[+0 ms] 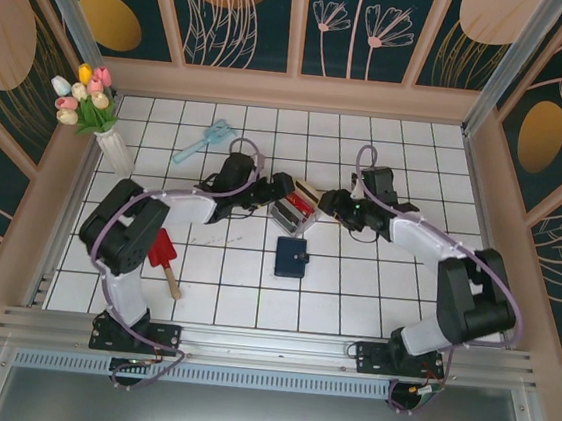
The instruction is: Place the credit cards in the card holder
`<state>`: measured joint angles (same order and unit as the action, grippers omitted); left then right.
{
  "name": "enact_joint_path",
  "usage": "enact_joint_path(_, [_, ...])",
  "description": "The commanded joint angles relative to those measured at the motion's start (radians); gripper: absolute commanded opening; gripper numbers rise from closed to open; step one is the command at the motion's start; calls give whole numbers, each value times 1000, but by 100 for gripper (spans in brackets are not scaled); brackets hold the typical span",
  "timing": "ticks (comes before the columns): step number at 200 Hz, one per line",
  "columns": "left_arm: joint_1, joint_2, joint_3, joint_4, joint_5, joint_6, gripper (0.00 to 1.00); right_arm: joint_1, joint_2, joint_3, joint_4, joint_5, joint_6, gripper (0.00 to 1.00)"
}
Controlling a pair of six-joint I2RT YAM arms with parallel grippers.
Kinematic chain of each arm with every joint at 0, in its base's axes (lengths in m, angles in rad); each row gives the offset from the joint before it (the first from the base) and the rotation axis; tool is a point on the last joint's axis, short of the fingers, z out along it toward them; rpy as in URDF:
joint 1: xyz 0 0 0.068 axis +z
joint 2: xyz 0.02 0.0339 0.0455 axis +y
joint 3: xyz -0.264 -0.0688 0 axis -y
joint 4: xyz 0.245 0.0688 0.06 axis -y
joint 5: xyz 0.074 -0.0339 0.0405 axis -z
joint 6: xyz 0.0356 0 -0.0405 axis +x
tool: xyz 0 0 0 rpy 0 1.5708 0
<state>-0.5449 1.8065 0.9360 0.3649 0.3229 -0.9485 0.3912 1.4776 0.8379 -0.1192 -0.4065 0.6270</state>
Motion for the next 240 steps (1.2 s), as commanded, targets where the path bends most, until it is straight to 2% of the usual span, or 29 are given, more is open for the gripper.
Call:
enact_joint_path(1, [5,-144,-47,-93,-164,-1,94,107,-57,-29,-95,115,-13,49])
enact_joint_path(18, [5,-222,-99,-127,-205,-12,93,216,-48,-23,-133,192,26,49])
enact_joint_path(45, [4,-310,-191,-139,-211,-24,92,347,15,17,-236,404,98,61])
enact_joint_path(65, [5,-356,-241,-145,-197,-23,92,386,68,34,-275,456,128,66])
enact_joint_path(96, [5,-397,-269,-167,-174,-4,92,421,128,45,-279,427,141,65])
enact_joint_path(120, [-10,-401,-256,-183,-151,15,90,439,131,36,-284,428,153,48])
enact_joint_path(129, [-26,-396,-244,-195,-155,21,90,437,121,29,-285,431,152,39])
enact_joint_path(152, [-81,-366,-212,-218,-160,25,88,423,81,8,-271,426,132,25])
enact_joint_path(170, [-129,-330,-181,-244,-171,29,86,395,27,-26,-233,359,122,11])
enact_joint_path(190, [-174,-303,-162,-242,-174,17,86,353,-56,-69,-158,264,100,6])
enact_joint_path(203, [-193,-293,-162,-231,-169,1,86,330,-130,-102,-98,207,99,6])
enact_joint_path(223, [-210,-286,-173,-205,-144,-13,87,265,-210,-171,32,37,122,7])
enact_joint_path(240, [-220,-279,-177,-165,-113,-15,88,239,-229,-207,83,-16,137,8])
